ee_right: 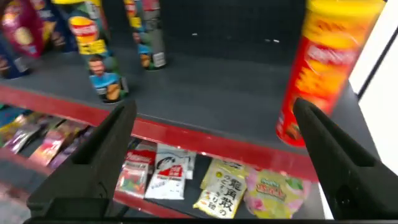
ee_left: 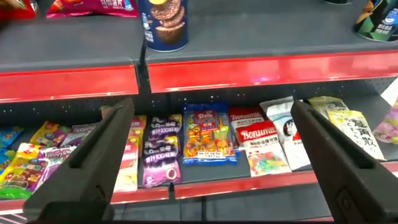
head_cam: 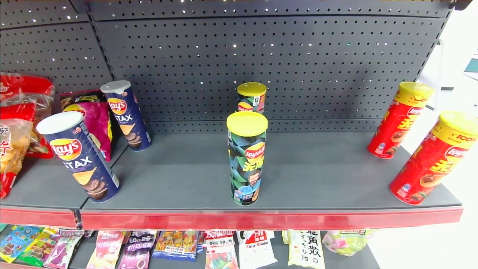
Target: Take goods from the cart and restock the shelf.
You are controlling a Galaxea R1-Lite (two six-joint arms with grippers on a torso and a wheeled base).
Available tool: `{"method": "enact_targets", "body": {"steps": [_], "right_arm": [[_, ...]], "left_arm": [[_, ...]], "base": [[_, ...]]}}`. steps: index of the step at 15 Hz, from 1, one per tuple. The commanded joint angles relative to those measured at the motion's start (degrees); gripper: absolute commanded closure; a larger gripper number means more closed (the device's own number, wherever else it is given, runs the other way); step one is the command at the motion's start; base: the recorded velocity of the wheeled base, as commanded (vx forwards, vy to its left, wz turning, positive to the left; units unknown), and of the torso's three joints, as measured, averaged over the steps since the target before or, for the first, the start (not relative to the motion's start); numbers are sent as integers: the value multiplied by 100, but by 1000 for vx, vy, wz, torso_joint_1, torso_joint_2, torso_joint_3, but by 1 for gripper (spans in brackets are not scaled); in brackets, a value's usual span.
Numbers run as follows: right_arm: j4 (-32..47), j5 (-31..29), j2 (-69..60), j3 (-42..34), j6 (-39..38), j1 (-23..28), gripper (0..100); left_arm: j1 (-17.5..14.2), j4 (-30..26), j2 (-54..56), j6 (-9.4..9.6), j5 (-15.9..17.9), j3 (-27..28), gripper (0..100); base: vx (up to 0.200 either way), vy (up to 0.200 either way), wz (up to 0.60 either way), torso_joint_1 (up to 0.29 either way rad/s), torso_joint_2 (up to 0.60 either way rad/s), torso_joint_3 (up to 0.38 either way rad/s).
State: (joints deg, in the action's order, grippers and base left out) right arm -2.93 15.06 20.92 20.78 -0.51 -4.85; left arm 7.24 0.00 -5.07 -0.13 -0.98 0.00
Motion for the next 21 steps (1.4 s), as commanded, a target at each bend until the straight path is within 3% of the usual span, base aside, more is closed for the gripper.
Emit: {"method": "enact_targets", "body": {"steps": [1, 2, 4, 7, 13, 17, 19, 21], "right_arm": [[-261, 507, 2021, 866, 359, -868, 0], [-481, 560, 2426, 998, 341, -1651, 0], [-621, 577, 2804, 1006, 324, -2134, 0], [-806, 604, 3586, 1042, 262, -2442, 0], [-2186, 604, 5221, 998, -265, -2486, 0], [-3223, 648, 6047, 919, -212, -2714, 0], [-3557, 868, 6275, 945, -195, -2688, 0], [-3742, 2441, 6662, 1147, 192, -2204, 0]], "left_arm": [[-3, 0, -38, -4, 1, 0, 0], [-3, 0, -38, -4, 1, 0, 0], [-3, 0, -38, -4, 1, 0, 0], [-3, 0, -38, -4, 1, 0, 0], [-3, 0, -38, -4, 1, 0, 0], [-3, 0, -38, -4, 1, 0, 0], [-3, 0, -38, -4, 1, 0, 0], [-3, 0, -38, -4, 1, 0, 0]], "base": [[0, 0, 0, 0, 0, 0], [0, 0, 0, 0, 0, 0], [0, 0, 0, 0, 0, 0], [0, 0, 0, 0, 0, 0], [0, 0, 0, 0, 0, 0], [0, 0, 0, 0, 0, 0], [0, 0, 0, 0, 0, 0], [0, 0, 0, 0, 0, 0]]}}
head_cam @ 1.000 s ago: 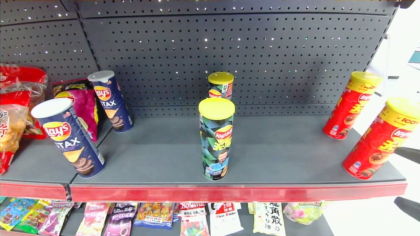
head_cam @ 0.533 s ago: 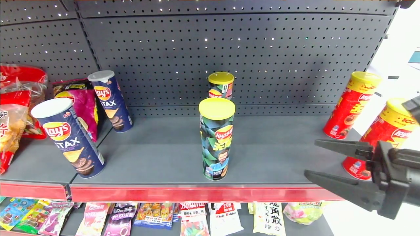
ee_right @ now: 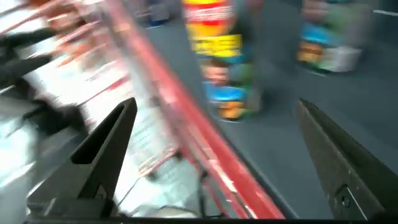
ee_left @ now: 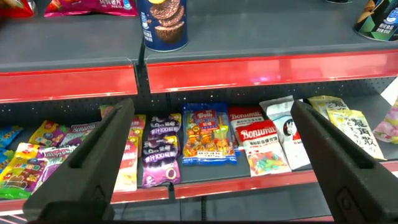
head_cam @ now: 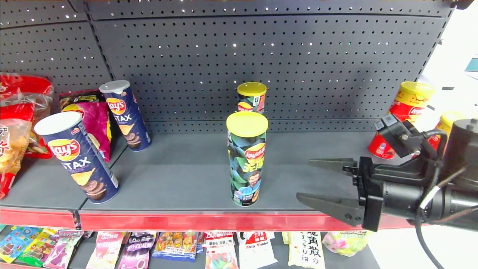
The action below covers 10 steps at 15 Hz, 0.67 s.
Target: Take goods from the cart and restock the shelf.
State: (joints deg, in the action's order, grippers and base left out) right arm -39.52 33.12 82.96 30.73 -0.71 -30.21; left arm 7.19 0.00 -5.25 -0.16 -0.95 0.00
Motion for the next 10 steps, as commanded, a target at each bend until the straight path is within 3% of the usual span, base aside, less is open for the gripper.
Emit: {"method": "enact_targets", "body": {"steps": [1, 2, 6, 10], "right_arm": [[-64, 933, 687, 328, 545, 516, 0], [-64, 1074, 1029, 645, 871, 701, 0], [-56, 1425, 1759, 1752, 906, 815, 0], [-47, 1522, 2146, 2174, 923, 841, 0]], "left_arm": [[1, 0, -20, -2, -2, 0, 0], [1, 0, -20, -2, -2, 0, 0], [1, 0, -20, -2, -2, 0, 0], [1, 0, -20, -2, -2, 0, 0]], "base": [[0, 0, 0, 0, 0, 0], [0, 0, 0, 0, 0, 0], [0, 0, 0, 0, 0, 0], [0, 0, 0, 0, 0, 0]]}}
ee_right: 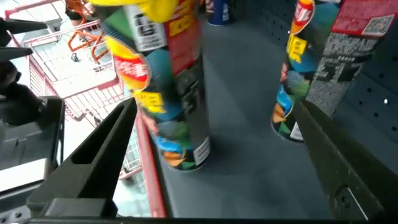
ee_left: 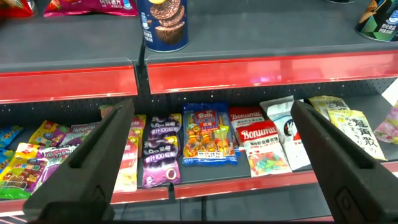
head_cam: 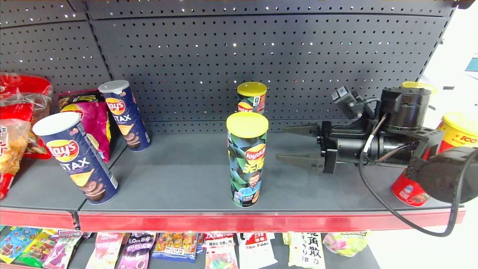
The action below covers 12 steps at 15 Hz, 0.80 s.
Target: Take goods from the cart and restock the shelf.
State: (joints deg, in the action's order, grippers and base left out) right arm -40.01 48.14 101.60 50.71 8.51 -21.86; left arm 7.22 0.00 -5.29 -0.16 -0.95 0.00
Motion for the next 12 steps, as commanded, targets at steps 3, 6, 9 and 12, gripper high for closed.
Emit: {"method": "enact_targets", "body": {"steps": [3, 6, 9, 12], "right_arm": [[2, 477, 458, 439, 2, 32, 0], [2, 723, 607, 624, 10, 59, 0], [2, 1013, 756, 870, 10, 32, 0], [2, 1303, 835, 958, 10, 24, 0]], "left_arm": [[-1, 0, -16, -2, -2, 0, 0], [-1, 0, -16, -2, -2, 0, 0], [-1, 0, -16, -2, -2, 0, 0], [-1, 0, -16, -2, -2, 0, 0]], "base": [[0, 0, 0, 0, 0, 0], [0, 0, 0, 0, 0, 0], [0, 0, 0, 0, 0, 0], [0, 0, 0, 0, 0, 0]]}}
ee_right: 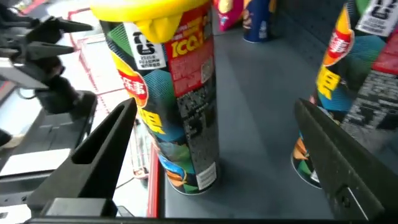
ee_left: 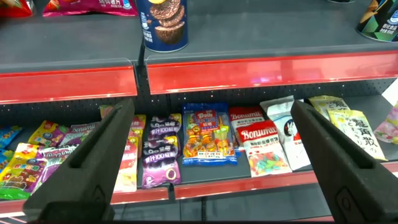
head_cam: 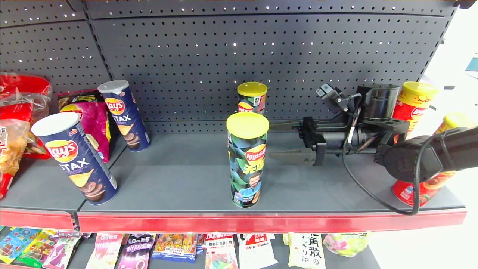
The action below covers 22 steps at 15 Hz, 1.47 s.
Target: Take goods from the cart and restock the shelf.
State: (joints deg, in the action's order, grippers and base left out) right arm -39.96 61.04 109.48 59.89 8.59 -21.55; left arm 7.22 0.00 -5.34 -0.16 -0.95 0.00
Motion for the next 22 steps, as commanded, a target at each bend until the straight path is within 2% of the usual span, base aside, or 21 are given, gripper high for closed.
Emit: {"method": "enact_targets", "body": {"steps": [1, 6, 22], "right_arm": [[-3, 145, 99, 119, 2, -7, 0], [15, 400, 284, 348, 2, -121, 0], [-3, 514, 416, 629, -7, -481, 0]], "left_arm": [[-1, 0, -11, -2, -2, 0, 0], [-1, 0, -11, -2, -2, 0, 0], [-1, 0, -11, -2, -2, 0, 0]], "base": [[0, 0, 0, 0, 0, 0], [0, 0, 0, 0, 0, 0], [0, 0, 0, 0, 0, 0]]}}
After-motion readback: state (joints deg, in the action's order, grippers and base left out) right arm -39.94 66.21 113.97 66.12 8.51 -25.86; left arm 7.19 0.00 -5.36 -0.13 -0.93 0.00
